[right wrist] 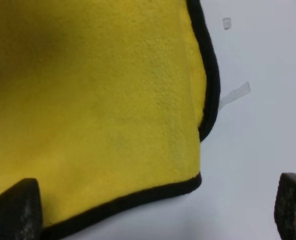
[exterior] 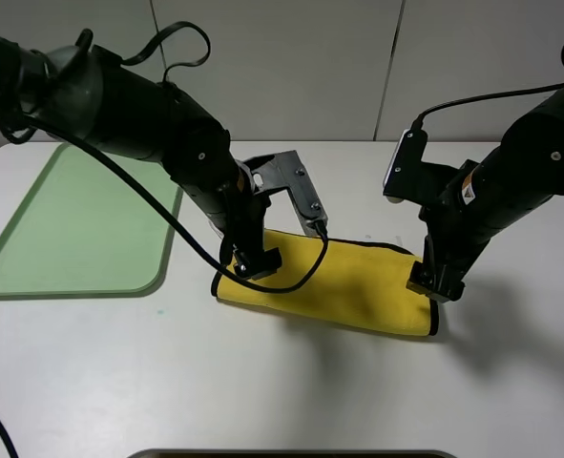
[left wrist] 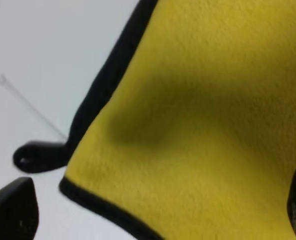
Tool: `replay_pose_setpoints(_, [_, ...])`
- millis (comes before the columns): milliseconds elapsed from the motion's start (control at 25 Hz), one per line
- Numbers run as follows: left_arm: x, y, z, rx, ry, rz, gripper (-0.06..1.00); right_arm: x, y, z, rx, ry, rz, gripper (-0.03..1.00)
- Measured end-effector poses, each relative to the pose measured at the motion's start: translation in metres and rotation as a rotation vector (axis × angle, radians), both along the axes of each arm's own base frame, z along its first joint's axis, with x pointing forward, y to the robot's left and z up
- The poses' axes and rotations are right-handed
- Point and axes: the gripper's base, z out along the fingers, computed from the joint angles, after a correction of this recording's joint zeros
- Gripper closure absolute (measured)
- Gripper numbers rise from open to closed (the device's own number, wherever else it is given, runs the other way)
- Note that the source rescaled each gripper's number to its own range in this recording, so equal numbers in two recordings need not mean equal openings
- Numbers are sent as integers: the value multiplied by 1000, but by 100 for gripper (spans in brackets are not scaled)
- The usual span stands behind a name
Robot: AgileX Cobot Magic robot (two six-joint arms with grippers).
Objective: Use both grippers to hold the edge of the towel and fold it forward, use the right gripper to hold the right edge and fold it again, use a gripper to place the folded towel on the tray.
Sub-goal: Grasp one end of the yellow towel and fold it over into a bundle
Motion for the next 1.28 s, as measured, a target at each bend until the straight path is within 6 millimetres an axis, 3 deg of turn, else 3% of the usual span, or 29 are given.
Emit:
replay_pose_setpoints(320, [-15, 17, 72, -98, -38, 148, -5, 1, 1, 1, 42, -9, -67, -3])
replay_pose_setpoints(600, [-40, 42, 145, -248, -113, 252, -5, 1, 1, 1, 56, -6, -100, -3])
replay_pose_setpoints(800, [-62, 63, 181, -325, -127, 341, -5, 2, 2, 1, 72, -14, -114, -3])
replay_pose_setpoints(960, [-80, 80, 190, -389, -111, 431, -5, 3, 2, 1, 79, -21, -115, -3])
replay_pose_setpoints(1280, [-133, 129, 168, -436, -60, 553, -5, 3, 2, 1, 79, -21, -115, -3])
